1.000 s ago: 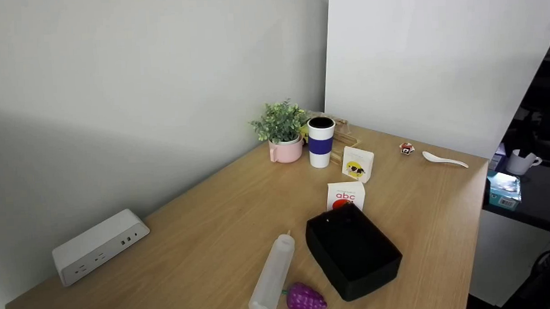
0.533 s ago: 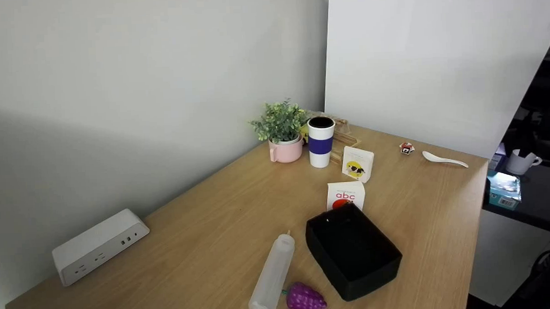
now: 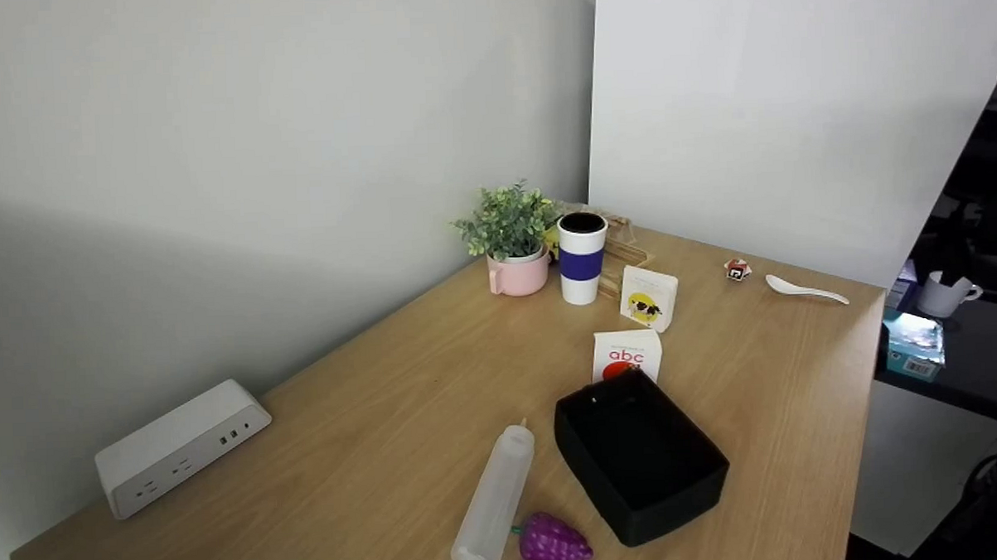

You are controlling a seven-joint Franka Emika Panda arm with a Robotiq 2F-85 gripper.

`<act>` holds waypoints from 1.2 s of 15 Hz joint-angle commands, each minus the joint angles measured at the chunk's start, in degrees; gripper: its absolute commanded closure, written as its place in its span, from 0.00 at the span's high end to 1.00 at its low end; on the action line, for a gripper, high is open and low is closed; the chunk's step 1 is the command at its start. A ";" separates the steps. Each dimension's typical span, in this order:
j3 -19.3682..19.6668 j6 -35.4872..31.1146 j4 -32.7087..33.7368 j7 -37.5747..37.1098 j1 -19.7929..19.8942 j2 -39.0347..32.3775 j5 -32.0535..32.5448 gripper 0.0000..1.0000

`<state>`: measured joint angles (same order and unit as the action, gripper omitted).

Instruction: Put the grape and strawberry toys in the black box

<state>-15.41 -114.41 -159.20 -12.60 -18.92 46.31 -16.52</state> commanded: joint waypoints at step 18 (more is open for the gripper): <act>0.36 -2.99 16.98 0.88 7.74 -15.19 11.56 1.00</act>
<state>-15.59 -116.97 -144.59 -13.17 -12.79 35.40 -7.04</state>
